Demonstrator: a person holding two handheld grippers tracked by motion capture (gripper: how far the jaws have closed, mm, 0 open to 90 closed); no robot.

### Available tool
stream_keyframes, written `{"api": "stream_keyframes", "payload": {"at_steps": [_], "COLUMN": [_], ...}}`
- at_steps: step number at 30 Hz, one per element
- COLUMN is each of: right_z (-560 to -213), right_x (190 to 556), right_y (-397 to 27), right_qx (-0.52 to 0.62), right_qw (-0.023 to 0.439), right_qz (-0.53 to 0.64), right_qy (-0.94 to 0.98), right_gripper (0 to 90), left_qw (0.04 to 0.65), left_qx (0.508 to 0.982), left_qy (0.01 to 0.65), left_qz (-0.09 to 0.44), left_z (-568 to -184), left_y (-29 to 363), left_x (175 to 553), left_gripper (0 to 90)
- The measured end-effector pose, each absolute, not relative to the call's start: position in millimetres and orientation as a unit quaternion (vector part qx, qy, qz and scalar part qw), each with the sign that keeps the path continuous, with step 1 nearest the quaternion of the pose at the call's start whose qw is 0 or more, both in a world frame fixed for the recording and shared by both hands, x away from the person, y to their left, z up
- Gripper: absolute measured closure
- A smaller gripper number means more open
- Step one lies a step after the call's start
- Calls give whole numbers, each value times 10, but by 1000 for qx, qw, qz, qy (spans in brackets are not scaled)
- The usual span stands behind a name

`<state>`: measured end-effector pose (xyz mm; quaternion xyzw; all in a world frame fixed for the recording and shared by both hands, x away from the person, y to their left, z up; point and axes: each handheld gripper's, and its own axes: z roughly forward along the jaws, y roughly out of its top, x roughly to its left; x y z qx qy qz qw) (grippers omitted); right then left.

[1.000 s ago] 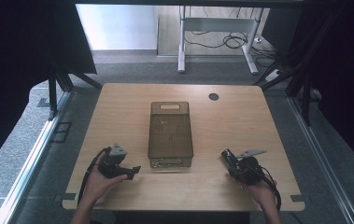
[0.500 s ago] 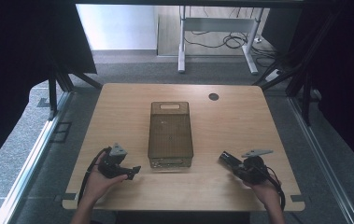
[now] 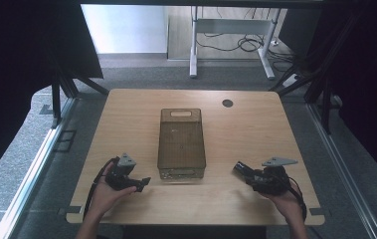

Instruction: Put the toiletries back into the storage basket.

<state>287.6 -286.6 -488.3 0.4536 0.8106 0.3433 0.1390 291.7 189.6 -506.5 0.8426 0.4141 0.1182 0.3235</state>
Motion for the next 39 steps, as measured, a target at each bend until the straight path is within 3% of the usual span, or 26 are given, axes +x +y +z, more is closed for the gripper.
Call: {"api": "stream_keyframes", "payload": {"at_steps": [7, 17, 23, 39], "right_z": [-4769, -4678, -4640, -4945], "right_x": [2968, 3269, 3398, 3603], "right_y": [-2857, -2807, -2692, -2610], "right_qx": [441, 432, 415, 403], "right_qw": [137, 78, 80, 36], "right_qz": [319, 270, 208, 107], "right_qy": [828, 857, 882, 908], "right_gripper": [375, 371, 395, 397], "left_qw": [332, 339, 343, 346], "left_qx": [837, 841, 836, 836], "left_qy": [419, 407, 413, 413], "left_qz": [120, 111, 112, 110], "left_z": [-5032, -5012, -5000, -4991], "left_y": [1913, 1891, 1943, 1956], "left_x": [2890, 2866, 2880, 2883], "left_gripper": [196, 196, 196, 196]}}
